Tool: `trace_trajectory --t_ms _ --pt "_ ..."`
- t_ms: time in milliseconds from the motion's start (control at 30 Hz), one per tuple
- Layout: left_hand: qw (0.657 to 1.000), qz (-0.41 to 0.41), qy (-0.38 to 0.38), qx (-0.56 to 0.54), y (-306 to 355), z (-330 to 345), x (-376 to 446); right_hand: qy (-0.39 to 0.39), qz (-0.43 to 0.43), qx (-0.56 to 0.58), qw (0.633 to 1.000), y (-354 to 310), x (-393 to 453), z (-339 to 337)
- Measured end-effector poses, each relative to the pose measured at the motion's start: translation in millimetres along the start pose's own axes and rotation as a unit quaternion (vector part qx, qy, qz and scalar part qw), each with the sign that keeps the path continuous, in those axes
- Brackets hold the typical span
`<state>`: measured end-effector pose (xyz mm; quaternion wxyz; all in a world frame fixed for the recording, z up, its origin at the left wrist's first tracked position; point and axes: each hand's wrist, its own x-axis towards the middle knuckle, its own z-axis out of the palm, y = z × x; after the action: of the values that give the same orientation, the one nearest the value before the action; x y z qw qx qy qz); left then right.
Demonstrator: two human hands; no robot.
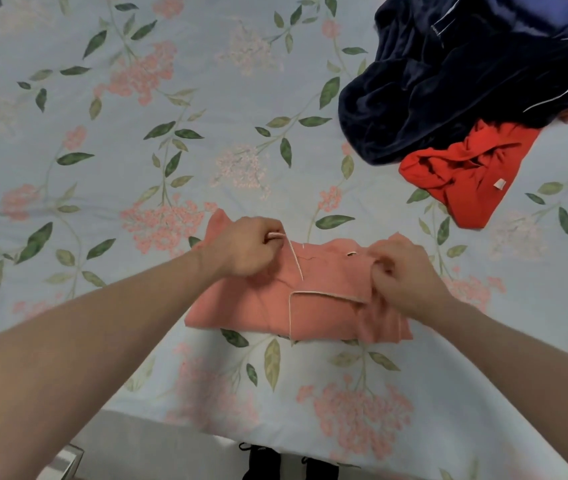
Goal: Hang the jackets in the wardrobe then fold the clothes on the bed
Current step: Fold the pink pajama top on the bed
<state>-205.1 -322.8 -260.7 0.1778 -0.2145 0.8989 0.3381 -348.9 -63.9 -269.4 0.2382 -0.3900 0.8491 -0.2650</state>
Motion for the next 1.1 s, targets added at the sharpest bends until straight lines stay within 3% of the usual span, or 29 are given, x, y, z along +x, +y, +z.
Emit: trace_trajectory --t_ms 100,233,333,433,533,600,667,767,867,933,1100 --pt "0.998 -0.059 0.009 -0.038 8 -6 27 0.018 0.149 0.066 0.986 -10 45 -8" --pt "0.991 -0.12 0.051 0.027 19 2 49 -0.007 0.243 0.037 0.969 -21 88 3" --pt "0.987 -0.084 0.14 0.004 36 16 41 0.013 0.217 0.033 0.975 -25 89 15" --pt "0.987 -0.08 0.107 -0.093 47 37 23 0.097 0.14 0.039 0.985 -24 64 19" --pt "0.997 -0.027 0.074 -0.017 31 64 7 0.146 0.113 0.042 0.982 -14 23 26" --pt "0.998 0.025 0.05 0.035 14 80 1 0.116 0.116 0.017 0.986 -5 -2 40" --pt "0.998 0.034 0.006 0.054 3 90 -6 0.031 0.136 -0.036 0.99 5 -21 58" --pt "0.996 -0.016 0.0 0.092 -10 93 -14 -0.066 0.168 -0.103 0.978 17 -31 78" --pt "0.983 -0.121 0.054 0.124 -39 85 -23 -0.051 0.227 -0.085 0.969 17 -19 81" --pt "0.975 -0.165 0.048 0.138 -62 82 -30 -0.053 0.274 -0.07 0.958 17 -11 84" --pt "0.959 -0.279 0.047 0.013 -83 82 -25 -0.062 0.299 -0.074 0.949 20 -5 100"
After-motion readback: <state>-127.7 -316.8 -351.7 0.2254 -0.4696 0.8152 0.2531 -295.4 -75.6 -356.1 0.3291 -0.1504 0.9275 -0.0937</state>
